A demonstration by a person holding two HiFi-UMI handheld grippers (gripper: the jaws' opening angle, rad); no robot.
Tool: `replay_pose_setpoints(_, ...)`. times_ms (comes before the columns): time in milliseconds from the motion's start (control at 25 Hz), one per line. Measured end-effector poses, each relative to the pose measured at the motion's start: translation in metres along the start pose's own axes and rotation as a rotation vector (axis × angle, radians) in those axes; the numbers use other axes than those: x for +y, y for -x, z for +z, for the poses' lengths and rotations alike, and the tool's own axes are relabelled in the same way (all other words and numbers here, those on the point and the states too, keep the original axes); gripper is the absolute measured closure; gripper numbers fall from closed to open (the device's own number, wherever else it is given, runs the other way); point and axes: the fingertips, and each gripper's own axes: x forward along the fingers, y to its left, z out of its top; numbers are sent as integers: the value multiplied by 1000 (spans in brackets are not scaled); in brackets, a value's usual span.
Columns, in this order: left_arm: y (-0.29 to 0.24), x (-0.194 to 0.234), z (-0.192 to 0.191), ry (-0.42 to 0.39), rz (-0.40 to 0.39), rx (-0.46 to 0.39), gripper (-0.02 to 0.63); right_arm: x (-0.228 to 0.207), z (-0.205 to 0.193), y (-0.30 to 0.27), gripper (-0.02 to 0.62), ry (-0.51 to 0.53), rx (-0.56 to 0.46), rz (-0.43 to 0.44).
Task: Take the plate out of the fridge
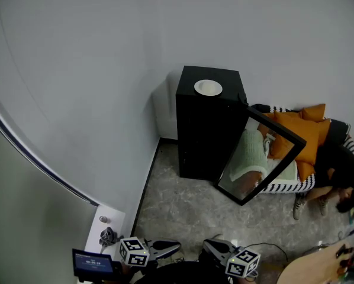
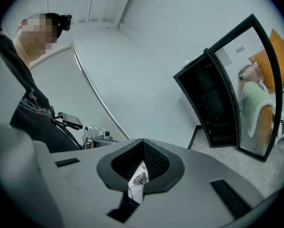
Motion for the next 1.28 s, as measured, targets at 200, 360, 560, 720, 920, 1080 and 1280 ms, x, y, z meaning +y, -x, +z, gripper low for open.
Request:
replay_pose_setpoints(200,0,2,-2,-16,-10,-4,601,0,-3,1,592,10,-4,-7)
replay_pose_setpoints(360,-1,0,-3,-29,-19,6,601,1,-4,0,592,16,-5,-7)
replay_pose_setpoints(560,1,3,-6,-40,-14,12,601,1,-7,-4,592,23,3,-3)
replay_pose_setpoints(720,3,4,-5,-40,-12,8,601,2,-6,-6,592,24,0,1)
replay_pose_setpoints(920,6,6,-2,-42,-8,-4,601,2,-7,-7,592,38,8,5)
replay_pose_setpoints(1080,8,9,-2,-39,-3,-8,601,2,-9,-9,592,38,15,5)
replay_pose_setpoints(1280,8,13,-4,-30,2,-9,601,0,-10,-15,592,41,31,14)
